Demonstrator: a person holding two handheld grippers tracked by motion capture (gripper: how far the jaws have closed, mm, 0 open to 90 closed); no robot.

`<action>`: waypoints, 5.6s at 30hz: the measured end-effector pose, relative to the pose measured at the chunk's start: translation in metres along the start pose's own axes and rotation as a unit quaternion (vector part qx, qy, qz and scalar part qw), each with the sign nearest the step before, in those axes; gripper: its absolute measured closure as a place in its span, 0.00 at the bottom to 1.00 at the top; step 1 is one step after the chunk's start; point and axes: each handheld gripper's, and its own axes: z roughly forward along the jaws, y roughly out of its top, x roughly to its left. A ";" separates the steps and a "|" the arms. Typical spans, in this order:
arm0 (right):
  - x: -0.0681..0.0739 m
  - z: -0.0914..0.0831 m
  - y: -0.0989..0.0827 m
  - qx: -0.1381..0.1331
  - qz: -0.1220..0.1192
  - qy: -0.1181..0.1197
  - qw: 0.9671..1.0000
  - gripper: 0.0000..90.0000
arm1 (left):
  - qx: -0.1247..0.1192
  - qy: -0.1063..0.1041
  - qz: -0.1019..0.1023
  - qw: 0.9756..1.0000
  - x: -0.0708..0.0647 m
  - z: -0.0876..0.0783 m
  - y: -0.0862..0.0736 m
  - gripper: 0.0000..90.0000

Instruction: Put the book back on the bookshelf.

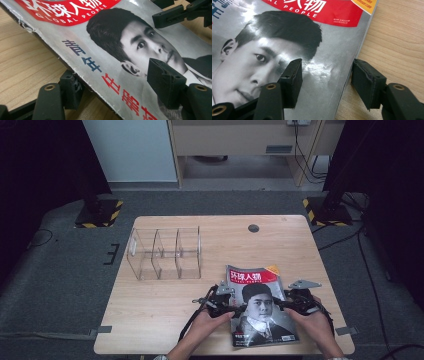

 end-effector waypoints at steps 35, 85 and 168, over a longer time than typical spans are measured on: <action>0.020 0.009 0.003 -0.006 -0.045 0.040 0.998 0.53 | 0.024 0.004 -0.035 0.999 0.016 -0.012 0.003 0.65; 0.014 0.020 0.009 -0.022 -0.020 0.033 0.999 0.40 | 0.011 -0.016 -0.047 0.999 0.052 -0.011 0.051 0.75; -0.015 0.001 0.006 -0.051 0.017 -0.038 0.998 0.47 | -0.022 -0.024 0.003 0.999 0.030 -0.066 0.129 0.96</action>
